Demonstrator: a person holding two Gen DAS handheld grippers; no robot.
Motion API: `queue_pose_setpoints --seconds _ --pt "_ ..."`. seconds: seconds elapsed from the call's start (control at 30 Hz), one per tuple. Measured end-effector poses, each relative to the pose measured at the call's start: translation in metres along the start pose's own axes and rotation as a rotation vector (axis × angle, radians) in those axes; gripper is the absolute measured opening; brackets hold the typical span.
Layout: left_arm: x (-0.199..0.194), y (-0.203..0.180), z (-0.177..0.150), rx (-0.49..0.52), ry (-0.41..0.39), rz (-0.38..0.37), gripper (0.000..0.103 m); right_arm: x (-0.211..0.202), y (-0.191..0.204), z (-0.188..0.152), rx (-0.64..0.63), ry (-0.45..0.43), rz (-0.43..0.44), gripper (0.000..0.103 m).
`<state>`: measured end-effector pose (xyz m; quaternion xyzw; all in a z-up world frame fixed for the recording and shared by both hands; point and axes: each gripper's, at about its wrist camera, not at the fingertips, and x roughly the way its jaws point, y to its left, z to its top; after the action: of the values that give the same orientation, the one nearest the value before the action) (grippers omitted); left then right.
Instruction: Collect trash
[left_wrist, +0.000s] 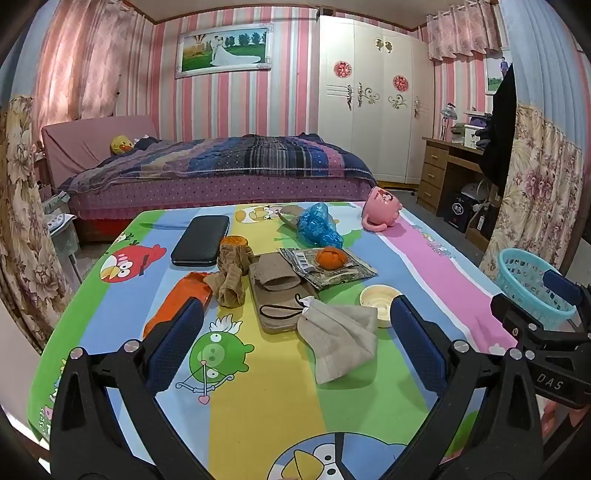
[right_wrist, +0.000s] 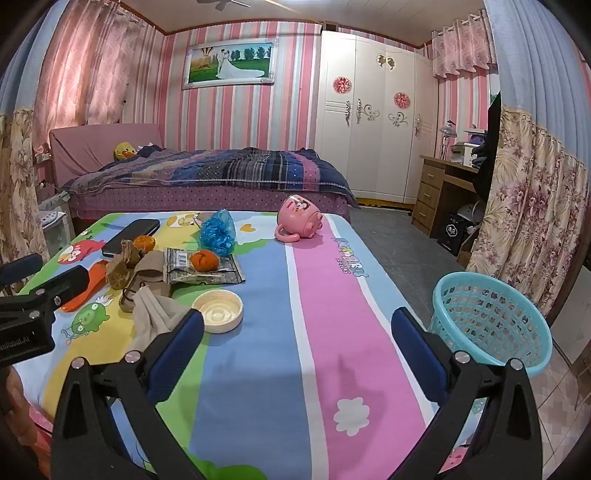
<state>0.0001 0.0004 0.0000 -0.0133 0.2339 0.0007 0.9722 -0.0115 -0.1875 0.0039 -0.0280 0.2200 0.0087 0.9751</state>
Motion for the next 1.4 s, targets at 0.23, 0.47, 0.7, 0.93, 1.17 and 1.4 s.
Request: queue_pose_setpoints --seconds 0.23,0.47,0.7,0.93,1.17,1.4 --pt "0.0012 -0.0002 -0.0002 0.002 0.002 0.004 0.098 -0.0002 -0.0004 0.0008 0.002 -0.003 0.001 0.099" --pt "-0.0017 0.0009 0.0007 -0.001 -0.002 0.004 0.098 -0.0016 -0.0018 0.0009 0.006 -0.005 0.002 0.099" --pt "0.0021 0.0023 0.0030 -0.001 -0.004 0.006 0.098 -0.0020 -0.0027 0.0013 0.013 -0.004 -0.004 0.099" --pt "-0.0003 0.0036 0.0007 -0.005 -0.007 0.007 0.098 0.0005 -0.0058 0.0009 0.020 -0.003 -0.004 0.099" --pt "-0.0002 0.0038 0.0008 -0.006 -0.008 0.006 0.098 0.0004 -0.0054 0.0002 0.019 -0.004 -0.004 0.099" --pt "-0.0001 0.0041 0.0008 -0.007 -0.007 0.006 0.098 0.0002 -0.0055 0.0003 0.019 -0.004 -0.004 0.099"
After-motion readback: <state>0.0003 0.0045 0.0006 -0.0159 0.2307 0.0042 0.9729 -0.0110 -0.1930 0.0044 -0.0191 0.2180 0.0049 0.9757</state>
